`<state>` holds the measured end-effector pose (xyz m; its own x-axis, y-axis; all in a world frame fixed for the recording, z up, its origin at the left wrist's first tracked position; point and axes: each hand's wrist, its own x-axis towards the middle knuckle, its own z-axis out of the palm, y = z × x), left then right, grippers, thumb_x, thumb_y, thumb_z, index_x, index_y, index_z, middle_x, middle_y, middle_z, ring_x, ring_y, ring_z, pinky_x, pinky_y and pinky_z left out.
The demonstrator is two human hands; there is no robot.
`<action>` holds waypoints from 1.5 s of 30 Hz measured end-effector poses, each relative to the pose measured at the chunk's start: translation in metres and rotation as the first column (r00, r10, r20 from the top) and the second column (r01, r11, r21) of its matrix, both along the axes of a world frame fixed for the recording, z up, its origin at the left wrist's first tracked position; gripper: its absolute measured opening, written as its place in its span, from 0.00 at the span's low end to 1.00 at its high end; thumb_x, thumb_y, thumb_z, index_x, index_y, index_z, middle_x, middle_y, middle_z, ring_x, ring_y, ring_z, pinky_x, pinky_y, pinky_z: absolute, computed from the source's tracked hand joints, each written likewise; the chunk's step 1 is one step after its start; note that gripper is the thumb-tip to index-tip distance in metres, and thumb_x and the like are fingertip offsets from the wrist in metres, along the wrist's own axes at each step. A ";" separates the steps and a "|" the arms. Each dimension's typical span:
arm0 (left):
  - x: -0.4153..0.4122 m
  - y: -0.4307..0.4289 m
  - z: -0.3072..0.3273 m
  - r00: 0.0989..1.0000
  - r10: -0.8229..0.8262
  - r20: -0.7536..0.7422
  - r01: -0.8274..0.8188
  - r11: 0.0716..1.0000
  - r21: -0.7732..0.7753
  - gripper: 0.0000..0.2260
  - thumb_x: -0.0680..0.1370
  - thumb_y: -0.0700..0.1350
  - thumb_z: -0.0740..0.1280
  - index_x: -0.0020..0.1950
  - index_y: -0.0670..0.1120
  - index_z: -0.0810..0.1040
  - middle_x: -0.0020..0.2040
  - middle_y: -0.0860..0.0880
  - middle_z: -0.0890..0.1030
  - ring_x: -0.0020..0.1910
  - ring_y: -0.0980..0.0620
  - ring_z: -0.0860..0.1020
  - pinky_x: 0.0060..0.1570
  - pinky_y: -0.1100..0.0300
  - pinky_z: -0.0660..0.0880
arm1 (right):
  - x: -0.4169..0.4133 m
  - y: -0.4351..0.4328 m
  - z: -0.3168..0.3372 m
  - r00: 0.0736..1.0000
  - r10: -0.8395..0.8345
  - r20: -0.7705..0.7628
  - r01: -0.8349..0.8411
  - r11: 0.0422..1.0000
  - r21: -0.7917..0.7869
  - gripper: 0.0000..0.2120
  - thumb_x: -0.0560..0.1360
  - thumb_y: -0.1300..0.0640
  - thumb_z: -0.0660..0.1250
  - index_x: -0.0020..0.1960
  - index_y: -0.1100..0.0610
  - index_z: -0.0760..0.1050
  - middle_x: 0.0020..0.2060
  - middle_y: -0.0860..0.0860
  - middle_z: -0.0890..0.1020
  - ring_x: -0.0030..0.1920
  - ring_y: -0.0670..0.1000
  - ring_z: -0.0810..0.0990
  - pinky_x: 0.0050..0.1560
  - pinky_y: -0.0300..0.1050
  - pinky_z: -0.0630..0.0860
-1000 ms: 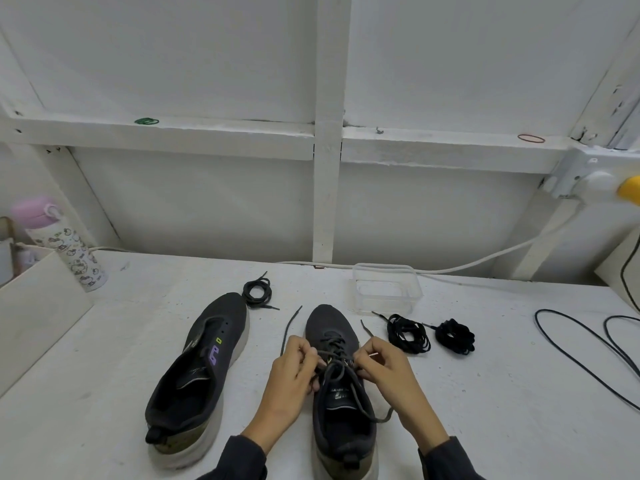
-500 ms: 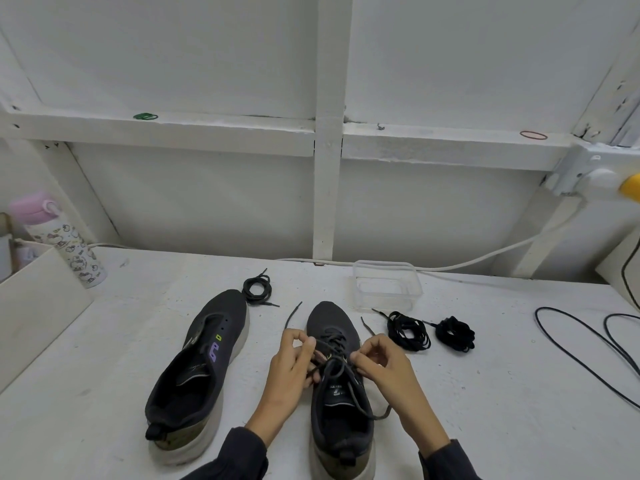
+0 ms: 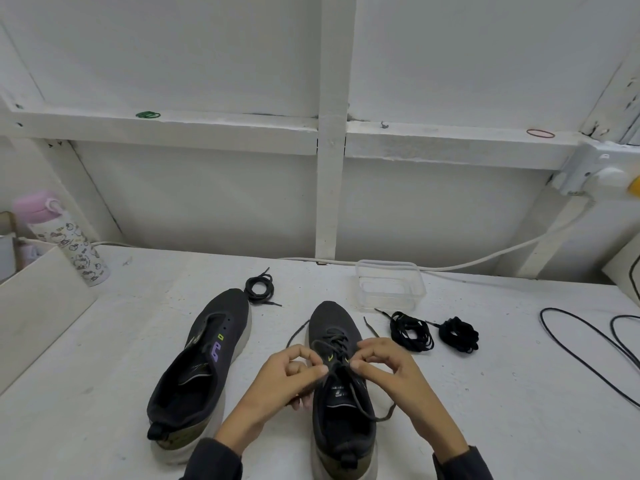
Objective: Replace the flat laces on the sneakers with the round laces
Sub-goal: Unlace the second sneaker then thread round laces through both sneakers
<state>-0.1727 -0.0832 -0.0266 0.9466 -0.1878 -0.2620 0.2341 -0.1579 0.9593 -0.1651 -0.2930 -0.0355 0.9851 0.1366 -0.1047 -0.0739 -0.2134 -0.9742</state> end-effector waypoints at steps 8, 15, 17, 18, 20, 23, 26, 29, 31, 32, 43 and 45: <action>0.002 -0.015 0.004 0.996 0.024 0.083 -0.034 0.991 0.127 0.08 0.73 0.47 0.75 0.41 0.44 0.82 0.34 0.52 0.78 0.28 0.53 0.74 0.28 0.63 0.71 | 0.006 0.006 0.001 0.999 0.018 0.030 -0.014 0.991 -0.132 0.06 0.72 0.60 0.73 0.37 0.59 0.81 0.51 0.45 0.80 0.48 0.41 0.79 0.47 0.26 0.70; -0.003 -0.017 -0.003 0.993 0.077 -0.088 -0.082 0.995 -0.049 0.08 0.79 0.42 0.64 0.40 0.45 0.75 0.33 0.50 0.74 0.31 0.55 0.72 0.34 0.64 0.71 | 0.004 0.004 -0.011 0.995 -0.049 -0.092 0.051 0.999 0.019 0.08 0.75 0.62 0.67 0.37 0.58 0.77 0.53 0.48 0.80 0.52 0.48 0.80 0.59 0.48 0.77; -0.005 -0.019 -0.004 0.985 0.109 -0.131 -0.122 0.987 -0.102 0.08 0.80 0.41 0.62 0.40 0.44 0.73 0.32 0.49 0.73 0.30 0.55 0.72 0.33 0.65 0.71 | 0.002 0.003 -0.011 0.982 -0.069 -0.175 0.092 0.988 0.126 0.07 0.70 0.58 0.68 0.39 0.62 0.78 0.53 0.52 0.81 0.50 0.51 0.81 0.60 0.50 0.78; -0.006 -0.020 -0.004 0.983 0.116 -0.140 -0.132 0.985 -0.111 0.08 0.80 0.41 0.61 0.40 0.44 0.73 0.31 0.49 0.73 0.30 0.55 0.72 0.33 0.66 0.71 | 0.002 0.002 -0.011 0.977 -0.075 -0.200 0.109 0.981 0.163 0.10 0.67 0.56 0.67 0.39 0.64 0.78 0.52 0.53 0.81 0.49 0.52 0.81 0.59 0.49 0.78; -0.005 -0.021 -0.003 0.985 0.128 -0.116 -0.138 0.987 -0.081 0.08 0.79 0.41 0.62 0.41 0.43 0.73 0.32 0.48 0.73 0.30 0.55 0.72 0.32 0.65 0.71 | 0.004 0.002 -0.010 0.974 -0.083 -0.213 0.119 0.979 0.164 0.09 0.66 0.57 0.67 0.37 0.64 0.77 0.51 0.54 0.82 0.47 0.53 0.81 0.59 0.50 0.79; -0.002 -0.022 -0.002 0.990 0.137 -0.026 -0.137 0.991 0.008 0.08 0.78 0.46 0.68 0.42 0.43 0.77 0.32 0.50 0.75 0.31 0.54 0.73 0.31 0.65 0.70 | 0.006 0.005 -0.009 0.983 -0.073 -0.170 0.087 0.993 0.080 0.06 0.72 0.58 0.71 0.39 0.60 0.80 0.47 0.53 0.83 0.49 0.53 0.82 0.59 0.52 0.79; 0.001 -0.021 -0.003 0.994 0.095 0.058 -0.099 0.992 0.076 0.09 0.76 0.51 0.71 0.43 0.46 0.80 0.34 0.51 0.78 0.30 0.55 0.74 0.32 0.63 0.72 | 0.005 0.009 -0.008 0.995 -0.063 -0.074 0.060 0.997 -0.039 0.08 0.72 0.51 0.74 0.40 0.55 0.81 0.44 0.48 0.83 0.48 0.46 0.82 0.54 0.44 0.78; 0.002 -0.019 -0.008 0.993 0.081 0.088 -0.090 0.991 0.095 0.06 0.77 0.48 0.69 0.44 0.46 0.79 0.36 0.49 0.79 0.32 0.55 0.75 0.36 0.60 0.74 | 0.007 0.006 -0.009 0.997 -0.042 -0.061 0.039 0.998 -0.056 0.08 0.73 0.55 0.73 0.36 0.55 0.79 0.46 0.47 0.82 0.48 0.46 0.81 0.55 0.44 0.77; 0.001 -0.019 -0.012 0.993 0.092 0.071 -0.098 0.992 0.085 0.06 0.79 0.46 0.67 0.45 0.46 0.78 0.37 0.50 0.79 0.33 0.56 0.75 0.38 0.58 0.75 | 0.008 0.003 -0.012 0.995 -0.039 -0.093 0.039 0.999 -0.006 0.10 0.74 0.60 0.71 0.35 0.55 0.78 0.48 0.49 0.83 0.49 0.49 0.81 0.57 0.48 0.78; 0.001 -0.019 -0.013 0.992 0.115 0.059 -0.119 0.991 0.065 0.06 0.80 0.45 0.66 0.46 0.45 0.78 0.38 0.49 0.79 0.34 0.55 0.76 0.39 0.58 0.76 | 0.007 0.002 -0.013 0.992 -0.056 -0.114 0.059 0.998 0.023 0.09 0.75 0.62 0.69 0.35 0.57 0.78 0.48 0.50 0.83 0.48 0.50 0.82 0.56 0.48 0.78; 0.004 -0.018 -0.009 0.967 0.253 0.035 -0.251 0.966 -0.064 0.06 0.79 0.43 0.67 0.46 0.41 0.77 0.39 0.46 0.79 0.35 0.51 0.79 0.42 0.52 0.82 | 0.003 0.008 -0.010 0.989 -0.123 -0.085 0.124 0.992 0.006 0.08 0.73 0.53 0.72 0.40 0.57 0.78 0.39 0.51 0.83 0.46 0.53 0.82 0.56 0.52 0.80; 0.005 -0.018 -0.009 0.973 0.228 0.049 -0.227 0.974 -0.024 0.08 0.77 0.46 0.70 0.46 0.42 0.79 0.38 0.47 0.80 0.34 0.51 0.79 0.41 0.52 0.82 | 0.002 0.010 -0.007 0.996 -0.077 -0.036 0.075 0.997 -0.034 0.08 0.74 0.52 0.72 0.39 0.55 0.79 0.38 0.48 0.83 0.44 0.48 0.81 0.54 0.48 0.79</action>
<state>-0.1681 -0.1015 -0.0358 0.9771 0.0294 -0.2106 0.2124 -0.0887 0.9731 -0.1630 -0.2833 -0.0426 0.9878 0.0574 -0.1450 -0.1276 -0.2373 -0.9630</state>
